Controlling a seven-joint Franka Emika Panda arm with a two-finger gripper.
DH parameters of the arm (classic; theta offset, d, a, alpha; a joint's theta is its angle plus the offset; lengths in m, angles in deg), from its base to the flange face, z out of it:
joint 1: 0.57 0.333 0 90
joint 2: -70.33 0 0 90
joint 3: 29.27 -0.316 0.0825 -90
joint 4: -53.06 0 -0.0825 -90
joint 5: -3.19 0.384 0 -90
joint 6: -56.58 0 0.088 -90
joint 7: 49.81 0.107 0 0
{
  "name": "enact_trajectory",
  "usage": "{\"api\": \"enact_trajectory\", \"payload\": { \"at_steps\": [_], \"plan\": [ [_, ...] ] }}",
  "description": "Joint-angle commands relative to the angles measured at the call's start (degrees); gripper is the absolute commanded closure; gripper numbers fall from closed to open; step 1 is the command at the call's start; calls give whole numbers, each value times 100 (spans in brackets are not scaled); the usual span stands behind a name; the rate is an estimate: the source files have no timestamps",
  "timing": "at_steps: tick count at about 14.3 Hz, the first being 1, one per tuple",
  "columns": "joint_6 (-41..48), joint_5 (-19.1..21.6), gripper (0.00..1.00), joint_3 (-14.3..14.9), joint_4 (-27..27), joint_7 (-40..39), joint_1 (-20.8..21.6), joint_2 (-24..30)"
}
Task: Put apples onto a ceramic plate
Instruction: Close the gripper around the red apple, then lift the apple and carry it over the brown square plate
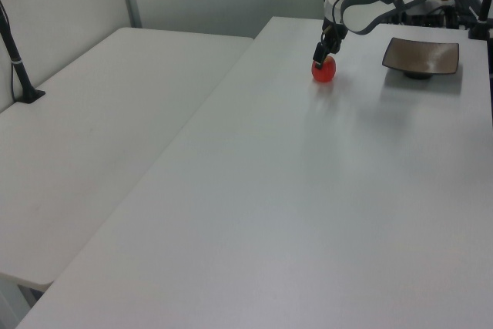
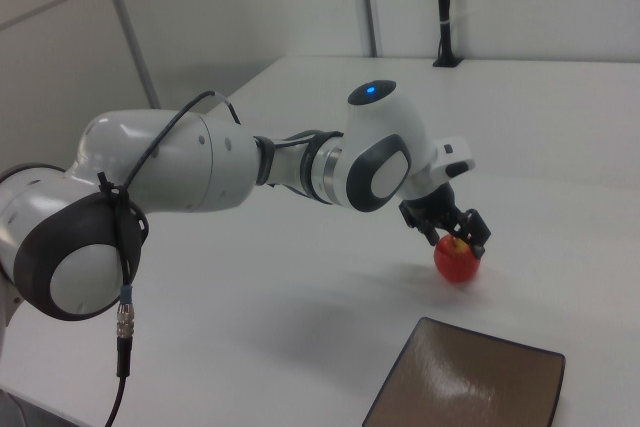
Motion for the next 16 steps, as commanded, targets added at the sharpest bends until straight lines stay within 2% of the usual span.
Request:
{"api": "enact_trajectory", "payload": {
  "at_steps": [1, 2, 4, 11, 14, 16],
  "plan": [
    [-110, -117, 35, 42, 99, 84, 58, -107],
    [-110, -126, 50, 42, 99, 197, 58, -107],
    [-119, -126, 53, 42, 99, 295, 58, -107],
    [-110, -117, 53, 6, 91, 312, 6, 16],
    [-84, -108, 53, 6, 20, 286, -73, 358],
    [-31, -108, 53, 6, -269, 216, -109, 718]
  ]
}}
